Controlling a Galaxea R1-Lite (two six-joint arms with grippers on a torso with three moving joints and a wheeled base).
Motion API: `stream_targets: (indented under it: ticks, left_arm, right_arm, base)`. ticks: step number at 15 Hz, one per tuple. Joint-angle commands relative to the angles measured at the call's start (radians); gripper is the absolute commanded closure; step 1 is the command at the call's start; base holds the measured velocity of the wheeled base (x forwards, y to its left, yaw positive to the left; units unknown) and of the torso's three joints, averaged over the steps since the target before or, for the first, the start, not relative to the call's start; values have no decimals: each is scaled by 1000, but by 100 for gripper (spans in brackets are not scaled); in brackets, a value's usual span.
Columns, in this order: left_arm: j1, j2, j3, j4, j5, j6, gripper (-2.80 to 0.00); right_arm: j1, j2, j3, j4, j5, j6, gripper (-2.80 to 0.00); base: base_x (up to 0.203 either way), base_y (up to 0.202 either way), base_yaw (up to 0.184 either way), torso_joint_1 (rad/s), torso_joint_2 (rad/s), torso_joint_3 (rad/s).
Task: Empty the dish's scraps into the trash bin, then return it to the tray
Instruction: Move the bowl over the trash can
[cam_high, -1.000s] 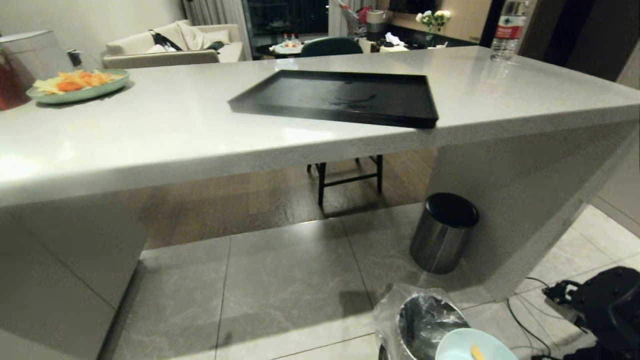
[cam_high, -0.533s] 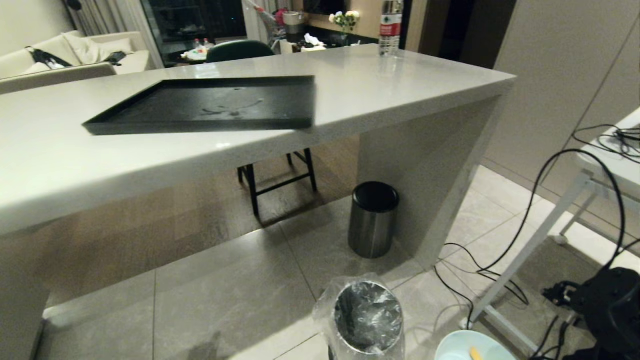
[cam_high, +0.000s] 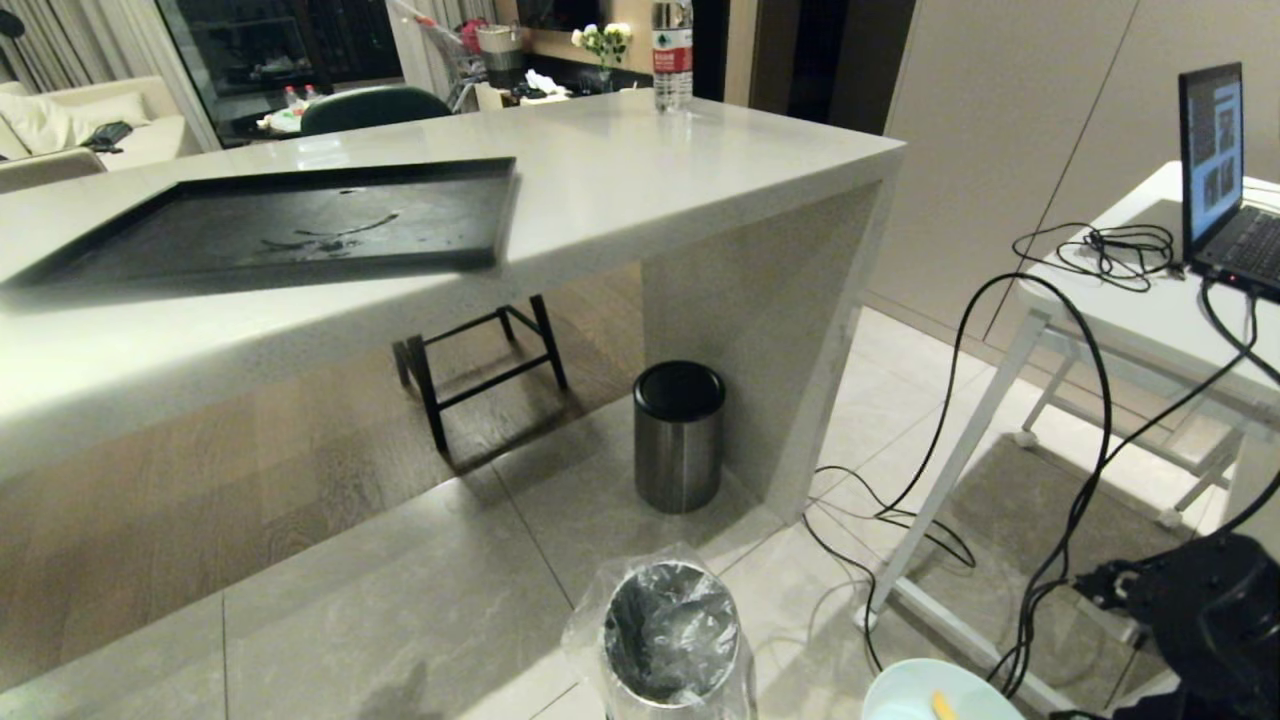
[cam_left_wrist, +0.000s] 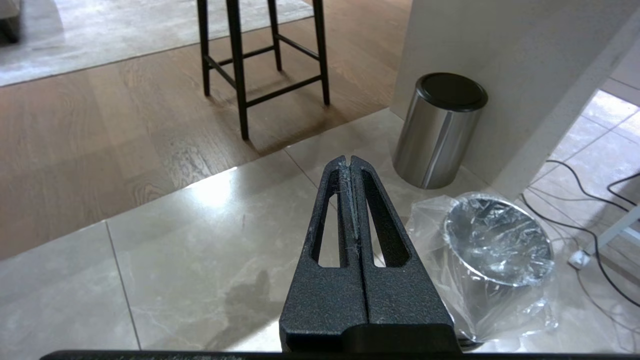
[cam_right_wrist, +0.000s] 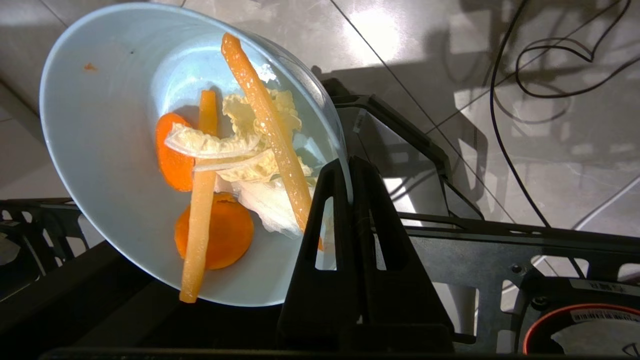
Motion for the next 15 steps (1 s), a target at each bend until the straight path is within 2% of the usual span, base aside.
stream_targets:
  ticks: [1, 15]
  left_arm:
    - [0, 1, 0, -1, 0, -1, 0]
    - [0, 1, 0, -1, 0, -1, 0]
  right_arm:
    - [1, 5, 0, 1, 0, 5, 0]
    - [1, 5, -7, 0, -6, -3, 0]
  base:
    - [0, 0, 0, 0, 0, 0]
    - [0, 0, 0, 0, 0, 0]
